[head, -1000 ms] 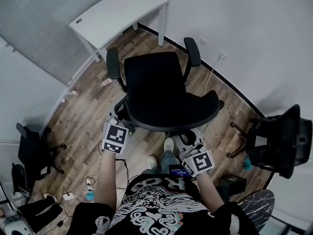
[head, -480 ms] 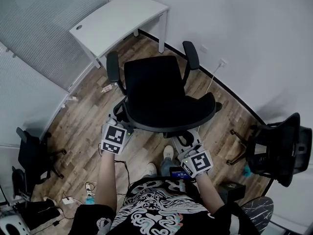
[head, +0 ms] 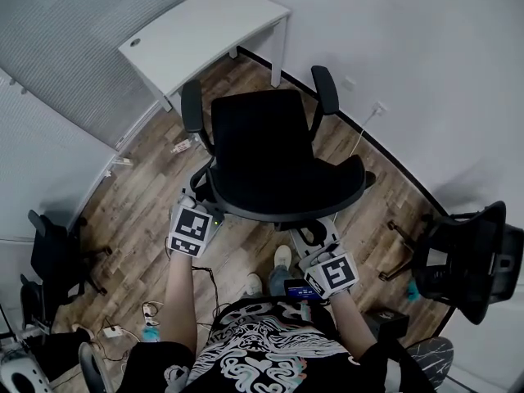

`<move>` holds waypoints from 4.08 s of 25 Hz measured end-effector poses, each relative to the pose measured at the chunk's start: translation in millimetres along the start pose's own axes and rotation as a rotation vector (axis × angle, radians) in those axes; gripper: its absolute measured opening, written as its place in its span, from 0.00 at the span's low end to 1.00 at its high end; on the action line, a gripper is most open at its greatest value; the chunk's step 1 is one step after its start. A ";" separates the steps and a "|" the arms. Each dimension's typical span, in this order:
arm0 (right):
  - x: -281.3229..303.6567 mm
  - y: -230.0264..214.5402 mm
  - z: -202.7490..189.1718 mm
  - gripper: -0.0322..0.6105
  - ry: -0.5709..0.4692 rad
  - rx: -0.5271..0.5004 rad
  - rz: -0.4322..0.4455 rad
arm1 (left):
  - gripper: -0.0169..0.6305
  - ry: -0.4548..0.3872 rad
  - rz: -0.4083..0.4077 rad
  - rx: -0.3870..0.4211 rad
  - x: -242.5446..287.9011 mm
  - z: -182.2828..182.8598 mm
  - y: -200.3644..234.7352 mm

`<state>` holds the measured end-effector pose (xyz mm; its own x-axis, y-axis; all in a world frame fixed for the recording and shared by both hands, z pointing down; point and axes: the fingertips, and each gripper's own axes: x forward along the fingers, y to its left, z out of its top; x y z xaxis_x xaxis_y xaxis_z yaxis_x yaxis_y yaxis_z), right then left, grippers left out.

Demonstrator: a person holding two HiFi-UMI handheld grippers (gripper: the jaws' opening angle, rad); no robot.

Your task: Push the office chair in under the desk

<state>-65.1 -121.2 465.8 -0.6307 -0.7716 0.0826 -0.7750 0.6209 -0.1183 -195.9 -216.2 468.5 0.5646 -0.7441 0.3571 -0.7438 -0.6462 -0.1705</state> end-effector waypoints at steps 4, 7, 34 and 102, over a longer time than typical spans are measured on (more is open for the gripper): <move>5.2 -4.8 -0.2 0.17 0.005 0.000 0.000 | 0.52 0.003 -0.002 -0.002 5.9 -0.6 3.9; 4.1 -11.0 0.6 0.17 0.003 0.000 -0.001 | 0.52 0.007 0.002 -0.008 9.8 1.4 1.4; 16.4 -50.4 8.1 0.18 0.018 -0.022 -0.047 | 0.52 0.019 0.045 -0.045 34.5 11.7 3.6; 63.3 -221.3 33.7 0.17 0.058 -0.072 0.074 | 0.44 0.061 0.197 -0.164 152.7 55.4 2.4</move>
<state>67.8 -312.0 463.9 -0.6856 -0.7155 0.1340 -0.7260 0.6855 -0.0546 -91.6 -340.7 471.8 0.3844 -0.8380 0.3873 -0.8882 -0.4501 -0.0924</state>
